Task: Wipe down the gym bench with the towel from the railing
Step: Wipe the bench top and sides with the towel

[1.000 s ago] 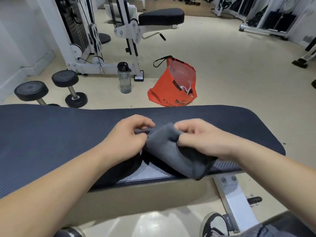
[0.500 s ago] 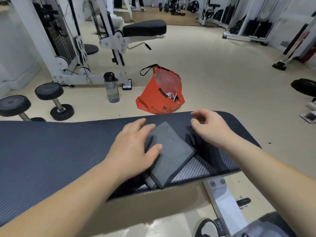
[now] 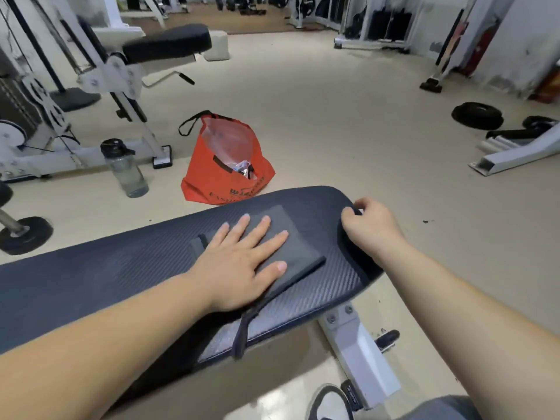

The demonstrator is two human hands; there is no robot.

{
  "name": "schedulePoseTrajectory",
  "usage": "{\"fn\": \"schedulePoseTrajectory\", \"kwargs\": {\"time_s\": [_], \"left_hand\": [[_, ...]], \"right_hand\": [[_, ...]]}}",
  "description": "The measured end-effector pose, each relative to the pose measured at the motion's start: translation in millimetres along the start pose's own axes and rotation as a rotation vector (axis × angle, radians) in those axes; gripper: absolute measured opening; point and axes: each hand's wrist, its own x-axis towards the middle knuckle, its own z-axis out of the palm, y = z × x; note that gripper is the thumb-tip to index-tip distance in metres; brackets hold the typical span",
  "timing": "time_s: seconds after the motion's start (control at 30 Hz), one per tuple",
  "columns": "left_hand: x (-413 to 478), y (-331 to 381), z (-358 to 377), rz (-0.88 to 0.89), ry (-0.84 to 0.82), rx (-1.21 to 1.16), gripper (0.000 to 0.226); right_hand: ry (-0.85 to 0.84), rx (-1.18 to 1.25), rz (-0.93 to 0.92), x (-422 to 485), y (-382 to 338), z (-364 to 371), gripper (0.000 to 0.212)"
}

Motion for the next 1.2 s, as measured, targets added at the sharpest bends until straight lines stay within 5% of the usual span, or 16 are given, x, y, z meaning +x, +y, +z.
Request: {"fn": "schedulePoseTrajectory", "kwargs": {"time_s": [0.13, 0.33, 0.6, 0.87, 1.07, 1.2], "left_hand": [[53.7, 51.0, 2.3, -0.187, 0.039, -0.032, 0.067], [85.4, 86.6, 0.7, 0.323, 0.015, 0.066, 0.068], [141.1, 116.9, 1.1, -0.145, 0.066, -0.021, 0.075], [69.5, 124.8, 10.6, 0.326, 0.066, 0.056, 0.065], [124.2, 78.6, -9.8, -0.090, 0.039, -0.002, 0.068], [94.0, 110.5, 6.1, -0.096, 0.098, -0.007, 0.071]], "right_hand": [[0.047, 0.086, 0.099, 16.6, 19.8, -7.7, 0.039], [0.092, 0.284, 0.148, 25.9, 29.7, -21.7, 0.051], [0.087, 0.349, 0.121, 29.0, 44.3, -24.9, 0.053], [0.083, 0.216, 0.073, 28.0, 50.1, -28.2, 0.056], [0.026, 0.215, -0.014, 21.1, 46.3, -21.6, 0.053], [0.049, 0.192, -0.044, 22.6, 41.2, -19.6, 0.051]]}}
